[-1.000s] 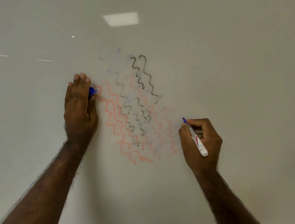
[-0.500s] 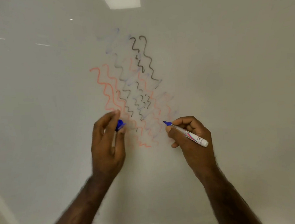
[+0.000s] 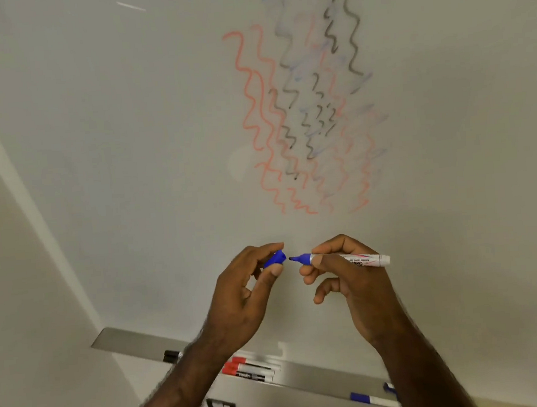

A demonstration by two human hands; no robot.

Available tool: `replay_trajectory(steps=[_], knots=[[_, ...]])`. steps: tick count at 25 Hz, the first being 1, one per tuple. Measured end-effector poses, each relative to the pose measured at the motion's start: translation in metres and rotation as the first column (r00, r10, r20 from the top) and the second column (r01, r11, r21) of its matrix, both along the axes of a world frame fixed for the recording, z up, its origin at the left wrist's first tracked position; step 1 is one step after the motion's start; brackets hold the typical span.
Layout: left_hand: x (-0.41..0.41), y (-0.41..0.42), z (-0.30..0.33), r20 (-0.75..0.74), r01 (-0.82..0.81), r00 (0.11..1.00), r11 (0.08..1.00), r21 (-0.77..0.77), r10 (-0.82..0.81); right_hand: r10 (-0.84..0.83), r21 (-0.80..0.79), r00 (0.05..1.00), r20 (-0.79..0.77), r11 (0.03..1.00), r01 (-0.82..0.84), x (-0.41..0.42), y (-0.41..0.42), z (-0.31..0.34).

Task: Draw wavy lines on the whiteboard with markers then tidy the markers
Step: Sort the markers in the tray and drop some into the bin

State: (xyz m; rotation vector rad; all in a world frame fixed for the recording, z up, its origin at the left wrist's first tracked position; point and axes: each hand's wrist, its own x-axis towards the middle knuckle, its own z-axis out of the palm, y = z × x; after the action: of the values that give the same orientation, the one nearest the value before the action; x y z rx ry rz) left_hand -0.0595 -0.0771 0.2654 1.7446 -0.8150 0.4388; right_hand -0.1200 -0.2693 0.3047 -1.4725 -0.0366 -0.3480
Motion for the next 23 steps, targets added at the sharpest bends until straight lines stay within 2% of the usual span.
replay_trajectory(steps=[5, 10, 15, 20, 23], knots=[[-0.014, 0.024, -0.026, -0.148, 0.022, 0.989, 0.999, 0.042, -0.016, 0.056, -0.021, 0.993, -0.106, 0.998, -0.058, 0.010, 0.020, -0.019], [-0.022, 0.044, -0.044, -0.209, 0.042, 0.978, 0.997, 0.067, -0.027, 0.163, -0.055, 0.963, -0.216, 0.982, -0.178, 0.017, 0.044, -0.036], [-0.020, 0.064, -0.055, -0.274, 0.005, 0.962, 0.998, 0.066, 0.013, 0.254, -0.018, 0.926, -0.280, 0.963, -0.269, 0.025, 0.061, -0.042], [-0.016, 0.080, -0.064, -0.305, -0.032, 0.952, 0.999, 0.005, 0.032, 0.310, 0.026, 0.901, -0.304, 0.948, -0.317, 0.037, 0.081, -0.053], [-0.013, 0.095, -0.073, -0.331, -0.061, 0.941, 0.998, 0.033, 0.069, 0.328, 0.047, 0.881, -0.340, 0.942, -0.333, 0.045, 0.093, -0.066]])
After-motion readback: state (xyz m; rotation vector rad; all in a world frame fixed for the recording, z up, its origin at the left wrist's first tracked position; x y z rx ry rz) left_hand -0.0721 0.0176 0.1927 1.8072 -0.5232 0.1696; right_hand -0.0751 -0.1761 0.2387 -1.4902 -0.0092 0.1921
